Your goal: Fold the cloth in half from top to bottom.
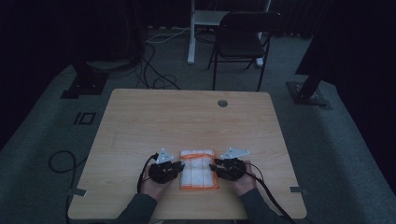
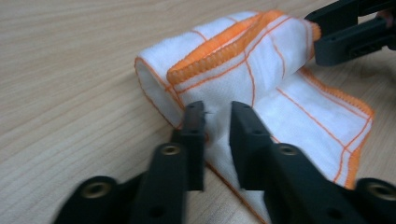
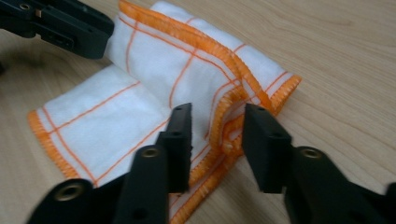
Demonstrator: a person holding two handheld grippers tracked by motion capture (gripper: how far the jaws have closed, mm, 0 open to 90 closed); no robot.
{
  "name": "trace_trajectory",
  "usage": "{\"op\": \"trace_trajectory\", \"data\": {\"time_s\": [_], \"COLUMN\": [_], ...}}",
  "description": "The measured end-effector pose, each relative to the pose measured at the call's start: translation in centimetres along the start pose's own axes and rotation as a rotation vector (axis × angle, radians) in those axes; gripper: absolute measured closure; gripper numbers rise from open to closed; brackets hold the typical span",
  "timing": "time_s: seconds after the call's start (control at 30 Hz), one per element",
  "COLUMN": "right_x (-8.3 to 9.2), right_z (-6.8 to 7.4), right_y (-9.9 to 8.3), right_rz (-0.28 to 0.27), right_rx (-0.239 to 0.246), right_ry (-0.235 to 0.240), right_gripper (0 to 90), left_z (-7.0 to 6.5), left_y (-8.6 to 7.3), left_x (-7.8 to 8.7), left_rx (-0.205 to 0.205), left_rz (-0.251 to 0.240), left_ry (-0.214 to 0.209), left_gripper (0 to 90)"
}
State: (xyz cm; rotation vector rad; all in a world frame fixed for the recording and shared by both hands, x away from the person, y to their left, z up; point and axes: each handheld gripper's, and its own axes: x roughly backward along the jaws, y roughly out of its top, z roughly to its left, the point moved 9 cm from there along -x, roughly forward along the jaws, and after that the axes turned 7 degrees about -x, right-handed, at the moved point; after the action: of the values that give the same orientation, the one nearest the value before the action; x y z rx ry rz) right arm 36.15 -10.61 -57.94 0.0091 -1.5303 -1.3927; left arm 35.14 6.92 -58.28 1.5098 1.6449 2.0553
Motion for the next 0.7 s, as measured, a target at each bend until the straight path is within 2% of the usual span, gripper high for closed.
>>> {"op": "trace_trajectory", "data": {"time_s": [0.07,0.2,0.27,0.37,0.5,0.7], "right_x": [0.3,0.6,0.6,0.5,0.4,0.2], "right_z": [0.0,-0.3,-0.7,-1.1,-1.5,-1.2], "right_y": [0.3,0.9,1.3,1.8,2.3,2.5], "right_rz": [-0.017,-0.053,-0.064,-0.078,-0.095,-0.087], "right_rx": [0.000,-0.029,-0.048,-0.079,-0.097,-0.089], "right_ry": [0.000,0.002,0.011,0.026,0.031,0.052], "right_gripper": [59.3,57.5,56.8,56.8,57.1,56.9], "left_z": [0.2,0.7,0.9,0.9,0.8,1.0], "left_y": [0.2,0.8,1.1,1.5,1.9,1.9], "left_x": [0.2,0.4,0.4,0.5,0.5,0.2], "left_rx": [0.003,0.022,0.029,0.023,0.030,0.043], "left_rz": [-0.014,-0.042,-0.050,-0.064,-0.077,-0.067], "left_ry": [0.010,0.019,0.011,-0.001,-0.021,-0.019], "left_gripper": [66.4,60.1,57.7,55.2,54.0,55.8]}}
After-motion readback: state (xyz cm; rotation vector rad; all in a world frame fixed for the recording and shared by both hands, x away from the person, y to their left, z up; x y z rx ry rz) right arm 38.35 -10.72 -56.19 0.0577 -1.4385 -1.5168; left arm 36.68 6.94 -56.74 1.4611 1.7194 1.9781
